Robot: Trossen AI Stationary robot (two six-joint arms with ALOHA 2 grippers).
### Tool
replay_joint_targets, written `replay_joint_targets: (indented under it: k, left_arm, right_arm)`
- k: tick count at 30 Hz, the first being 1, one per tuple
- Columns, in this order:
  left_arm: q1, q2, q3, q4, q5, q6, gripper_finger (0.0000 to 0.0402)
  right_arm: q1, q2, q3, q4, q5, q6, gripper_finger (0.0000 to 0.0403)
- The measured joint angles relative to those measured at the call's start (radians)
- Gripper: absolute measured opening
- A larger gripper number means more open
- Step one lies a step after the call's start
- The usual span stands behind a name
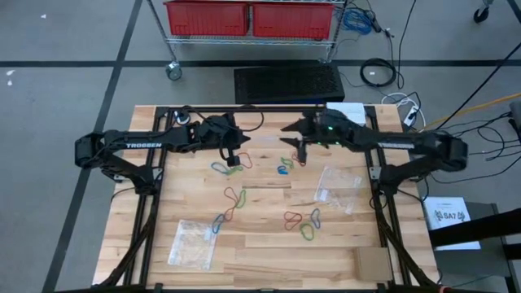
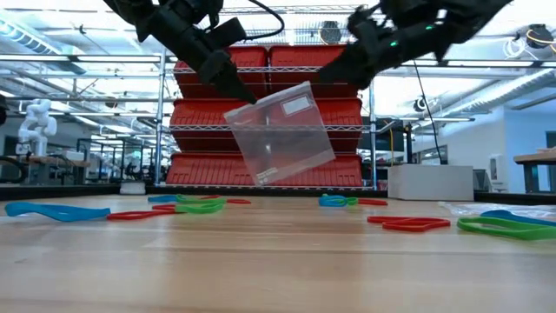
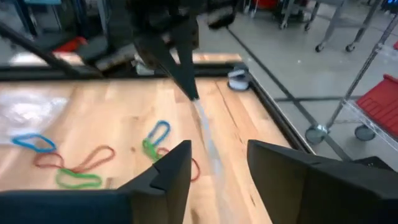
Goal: Sort rubber bands
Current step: Open the top zip bag
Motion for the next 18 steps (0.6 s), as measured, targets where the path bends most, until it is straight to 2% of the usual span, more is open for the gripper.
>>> replay_joint_targets:
  k: [4,9,12,16,18]
  left_arm:
    - [0.000,0.000,0.000,0.007,0.016,0.010,0.0000]
    - [0.000,0.000,0.000,0.015,0.017,0.016,0.0000]
    - [0.000,0.000,0.000,0.015,0.017,0.016,0.0000]
    - [0.001,0.000,0.000,0.027,0.023,0.015,0.0000]
    - [0.001,0.000,0.000,0.031,0.032,0.003,0.0000]
  right_arm:
    - [0.001,0.102,0.079,-0.045,-0.049,-0.014,0.0159]
    - [0.020,0.181,0.134,-0.035,-0.022,-0.023,0.0143]
    - [0.033,0.200,0.169,-0.048,-0.019,-0.033,0.0107]
    - [0.051,0.208,0.178,-0.077,-0.016,-0.057,0.0022]
    - [0.059,0.202,0.180,-0.074,-0.011,-0.065,0.0010]
